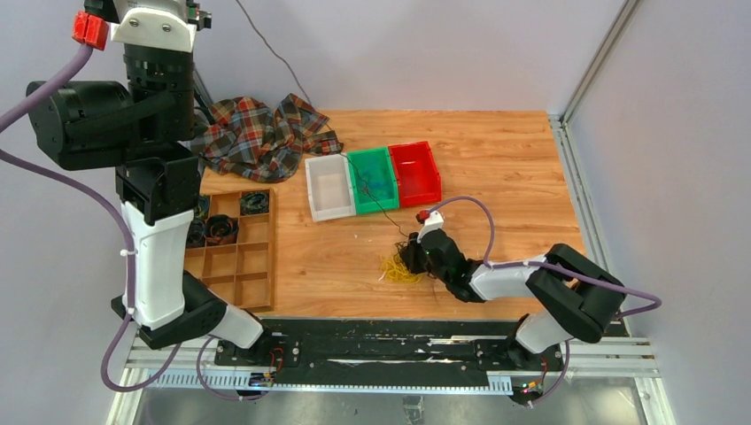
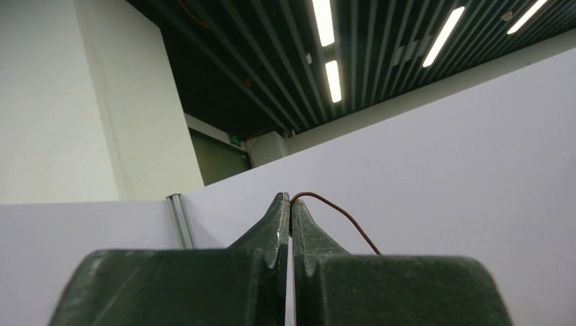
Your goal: Untangle the cables
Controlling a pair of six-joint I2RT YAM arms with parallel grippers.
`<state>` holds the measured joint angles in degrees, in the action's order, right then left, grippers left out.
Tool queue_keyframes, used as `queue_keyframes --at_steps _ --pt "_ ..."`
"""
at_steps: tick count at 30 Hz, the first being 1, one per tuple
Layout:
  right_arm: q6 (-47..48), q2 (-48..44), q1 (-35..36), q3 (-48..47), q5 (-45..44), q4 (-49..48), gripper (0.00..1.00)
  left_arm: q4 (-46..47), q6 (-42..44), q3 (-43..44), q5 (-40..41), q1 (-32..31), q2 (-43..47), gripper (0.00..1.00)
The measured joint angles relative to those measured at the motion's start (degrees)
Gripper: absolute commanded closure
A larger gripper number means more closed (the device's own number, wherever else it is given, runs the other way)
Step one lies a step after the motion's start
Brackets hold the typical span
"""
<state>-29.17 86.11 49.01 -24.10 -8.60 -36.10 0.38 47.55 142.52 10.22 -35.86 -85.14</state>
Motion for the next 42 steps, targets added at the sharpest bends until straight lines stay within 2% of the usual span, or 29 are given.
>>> queue_keyframes --at_steps 3,7,15,24,29,34,35,36,38,39,42 --pt "0.1 -1.9 0.0 0.1 0.0 1.4 0.65 0.4 0.0 -2.9 -0.3 0.0 1.5 1.0" --pt "1.1 -7.7 0.0 -1.3 0.8 6.0 0.46 -1.8 -2.3 -11.4 -2.3 0.0 6.3 0.99" --pt "3.8 -16.6 0.1 -9.6 5.1 9.0 0.48 -8.8 -10.1 -18.9 -6.1 0.0 10.3 0.99" --pt "8.3 -13.5 0.2 -12.5 11.7 11.4 0.49 -15.5 -11.1 -26.9 -6.5 0.0 13.4 0.99" --pt "9.7 -10.8 0.2 -12.8 12.6 13.7 0.52 -20.7 -9.3 -39.1 -5.9 0.0 19.4 0.99" --pt "9.8 -10.8 0.1 -12.8 13.0 14.0 0.53 -27.1 -8.0 -58.5 -6.1 0.0 26.9 0.98" --pt "9.8 -10.8 0.1 -12.8 13.0 14.1 0.53 -28.5 -7.5 -62.2 -6.2 0.0 27.8 0.94" --pt "9.7 -10.9 -0.2 -12.8 13.0 14.2 0.53 -30.5 -6.9 -66.6 -6.3 0.0 28.6 0.85" --pt "9.6 -11.5 -0.7 -12.3 12.8 14.3 0.53 -33.2 -5.5 -72.8 -6.7 0.0 28.9 0.56" --pt "9.5 -12.0 -1.0 -11.9 12.5 14.4 0.53 -34.8 -4.9 -76.1 -7.1 0.0 28.7 0.47" --pt "9.2 -13.6 -2.3 -10.8 11.4 15.0 0.53 -39.9 -2.4 -81.4 -9.3 0.0 27.7 0.31"
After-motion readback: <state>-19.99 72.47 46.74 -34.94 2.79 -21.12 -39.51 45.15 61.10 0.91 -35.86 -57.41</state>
